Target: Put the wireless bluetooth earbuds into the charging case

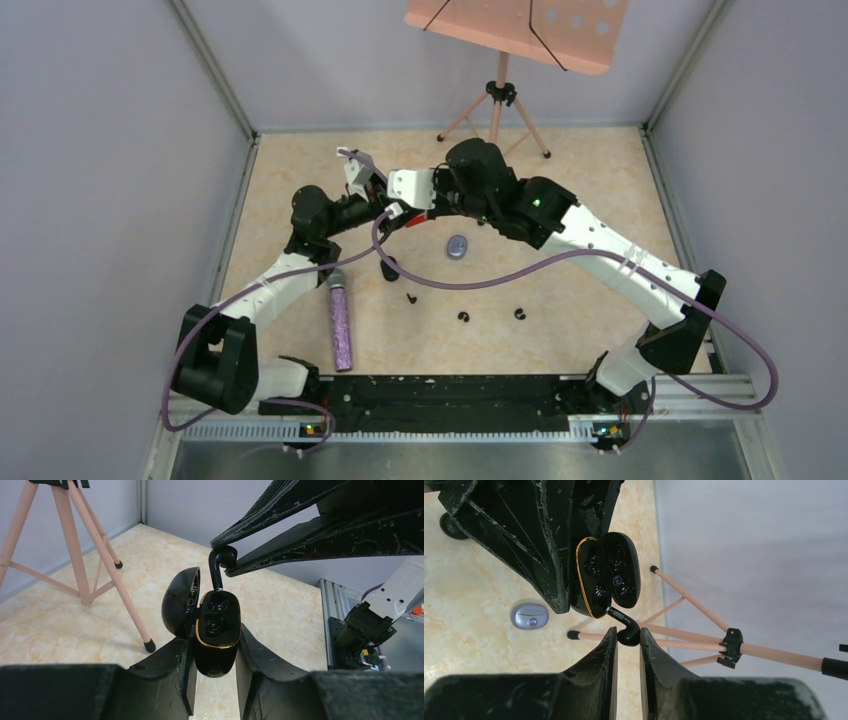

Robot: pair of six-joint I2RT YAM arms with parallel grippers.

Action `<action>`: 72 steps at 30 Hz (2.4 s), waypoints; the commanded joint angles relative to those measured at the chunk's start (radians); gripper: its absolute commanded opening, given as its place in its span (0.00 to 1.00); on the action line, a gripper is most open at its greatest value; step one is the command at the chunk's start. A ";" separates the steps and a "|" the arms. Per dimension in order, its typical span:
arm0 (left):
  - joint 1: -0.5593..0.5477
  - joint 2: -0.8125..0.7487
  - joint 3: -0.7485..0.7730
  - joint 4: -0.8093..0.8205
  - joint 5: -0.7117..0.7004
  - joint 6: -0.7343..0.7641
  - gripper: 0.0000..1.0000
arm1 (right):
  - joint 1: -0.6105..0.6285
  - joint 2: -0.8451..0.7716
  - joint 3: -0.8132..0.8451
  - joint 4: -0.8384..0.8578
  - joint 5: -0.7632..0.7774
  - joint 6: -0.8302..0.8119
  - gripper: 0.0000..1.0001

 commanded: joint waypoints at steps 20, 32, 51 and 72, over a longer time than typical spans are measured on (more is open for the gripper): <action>-0.003 -0.010 0.028 0.054 -0.020 -0.029 0.00 | 0.019 -0.001 -0.014 0.048 -0.036 -0.224 0.00; -0.003 -0.013 0.023 0.052 -0.032 -0.036 0.00 | 0.020 0.000 -0.039 0.048 -0.028 -0.271 0.00; -0.003 0.003 0.034 0.030 -0.098 -0.066 0.00 | 0.023 -0.038 -0.113 0.117 -0.147 -0.408 0.04; -0.003 -0.001 0.007 0.047 -0.096 0.006 0.00 | -0.058 0.068 0.258 -0.217 -0.349 -0.103 0.38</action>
